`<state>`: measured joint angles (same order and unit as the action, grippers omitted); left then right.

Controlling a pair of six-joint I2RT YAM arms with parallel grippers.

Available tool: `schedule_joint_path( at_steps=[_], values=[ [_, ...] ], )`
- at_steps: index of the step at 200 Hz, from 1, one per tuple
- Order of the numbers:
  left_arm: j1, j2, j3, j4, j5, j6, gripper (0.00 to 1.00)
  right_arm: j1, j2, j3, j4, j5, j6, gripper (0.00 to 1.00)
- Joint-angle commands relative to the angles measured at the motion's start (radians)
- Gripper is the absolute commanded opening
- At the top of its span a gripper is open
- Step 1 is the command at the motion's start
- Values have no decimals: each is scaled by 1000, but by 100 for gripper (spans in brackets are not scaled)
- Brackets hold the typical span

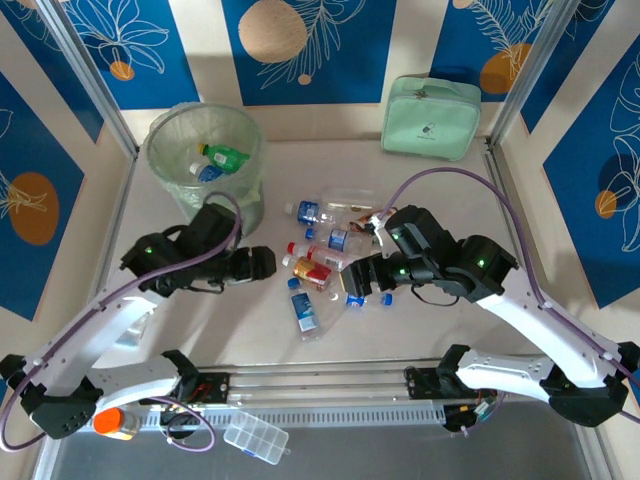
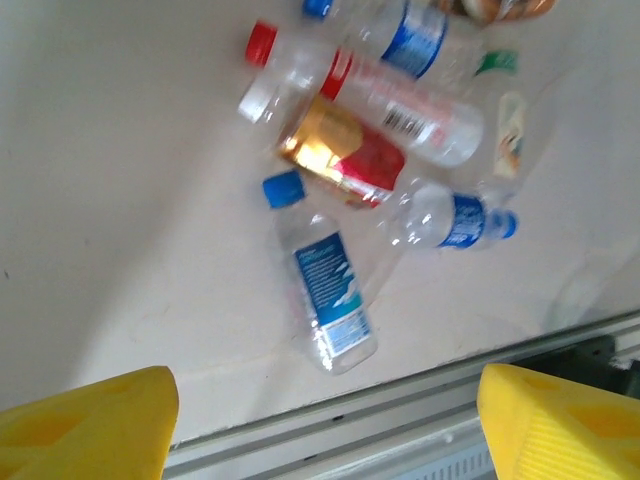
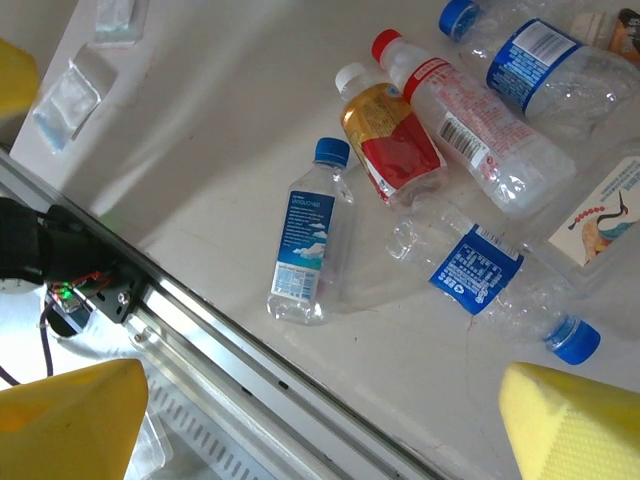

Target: Put the plastic bottles in the bin

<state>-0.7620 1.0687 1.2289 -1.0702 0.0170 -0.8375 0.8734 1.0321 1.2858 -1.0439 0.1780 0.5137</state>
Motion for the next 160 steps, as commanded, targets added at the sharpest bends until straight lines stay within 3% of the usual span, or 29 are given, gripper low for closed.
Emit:
schedule_joint_path(
  at_steps=[1,54,103,160],
  values=[
    [-54,12,-107,82,-17,-123,81,6,-8,-37,-32,40,67,91],
    [-86,117,-277,273,43,-258,89,-2,-75,-93,-33,61,117,91],
    [-163,288,-293,418,67,-335,95,-41,-135,-116,-62,62,112,92],
    [-217,492,-209,333,15,-459,95,-101,-189,-114,-95,22,65,92]
  ],
)
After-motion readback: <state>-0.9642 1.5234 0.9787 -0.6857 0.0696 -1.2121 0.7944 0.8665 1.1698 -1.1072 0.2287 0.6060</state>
